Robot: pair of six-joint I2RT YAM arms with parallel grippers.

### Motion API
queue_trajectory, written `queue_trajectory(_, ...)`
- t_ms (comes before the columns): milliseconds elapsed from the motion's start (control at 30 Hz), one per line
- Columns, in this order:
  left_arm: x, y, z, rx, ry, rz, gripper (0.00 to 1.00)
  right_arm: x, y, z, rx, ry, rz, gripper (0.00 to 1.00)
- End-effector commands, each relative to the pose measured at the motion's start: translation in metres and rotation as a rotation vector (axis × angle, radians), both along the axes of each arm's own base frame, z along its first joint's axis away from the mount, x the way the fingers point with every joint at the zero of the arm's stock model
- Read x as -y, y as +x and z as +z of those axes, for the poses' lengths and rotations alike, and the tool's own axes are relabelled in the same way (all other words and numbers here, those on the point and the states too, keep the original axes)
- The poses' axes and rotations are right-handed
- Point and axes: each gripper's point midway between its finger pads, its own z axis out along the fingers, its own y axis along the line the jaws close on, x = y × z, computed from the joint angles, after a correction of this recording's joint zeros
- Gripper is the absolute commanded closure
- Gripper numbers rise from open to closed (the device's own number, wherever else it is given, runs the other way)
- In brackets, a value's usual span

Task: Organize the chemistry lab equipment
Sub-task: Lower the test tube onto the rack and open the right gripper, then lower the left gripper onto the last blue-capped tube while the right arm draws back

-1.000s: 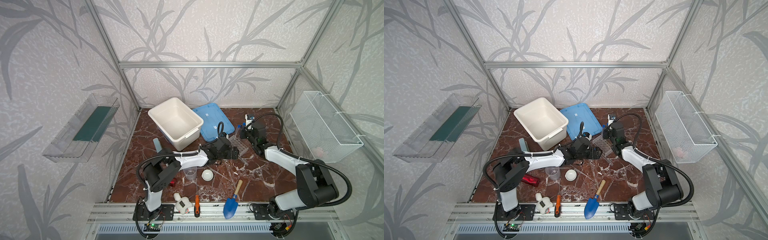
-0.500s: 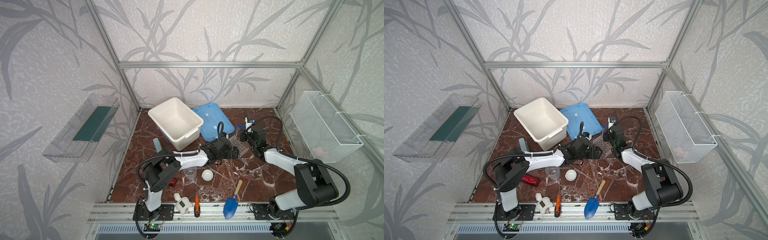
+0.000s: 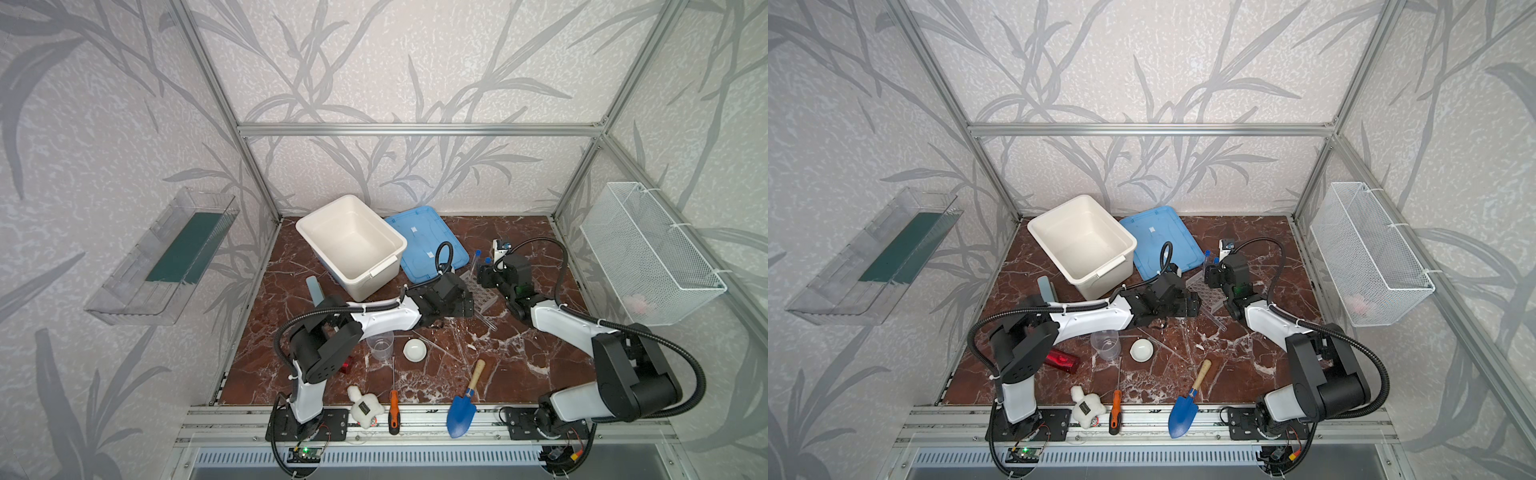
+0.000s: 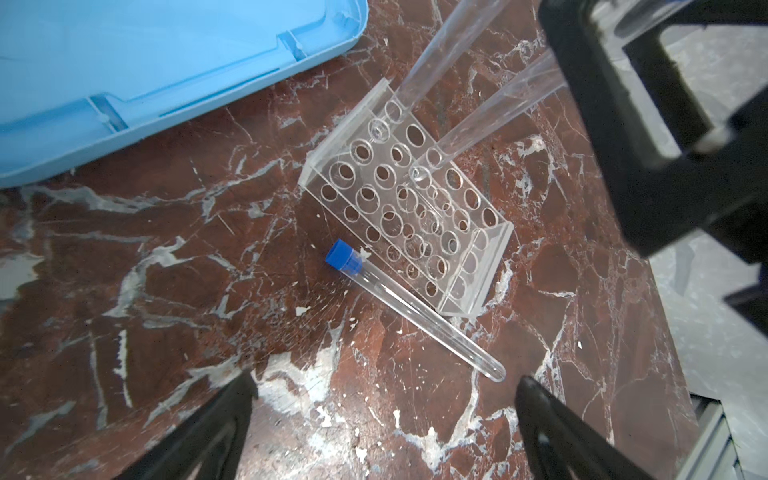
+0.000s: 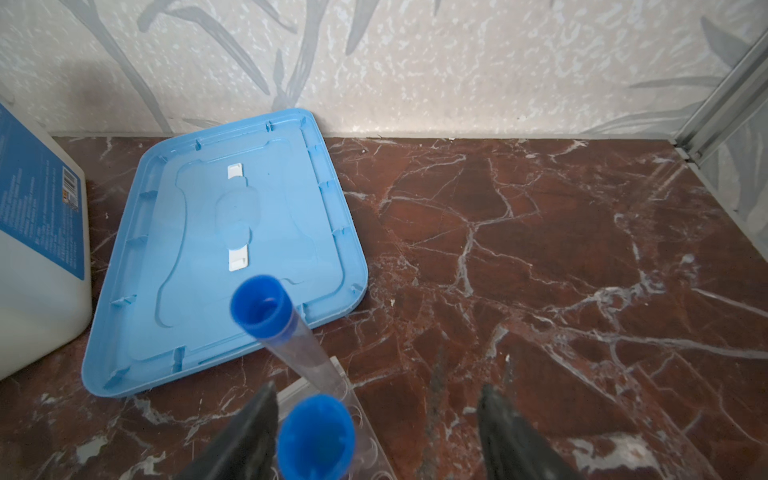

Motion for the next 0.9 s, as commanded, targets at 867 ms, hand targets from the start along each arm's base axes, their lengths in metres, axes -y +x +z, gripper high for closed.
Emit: queue_trajectory(867, 0.046, -0.025, -0.053, -0.029, 0.350, 0.079, 0.01, 0.085, -0.130, 0.054, -0.150, 0.362, -0.236, 0.01)
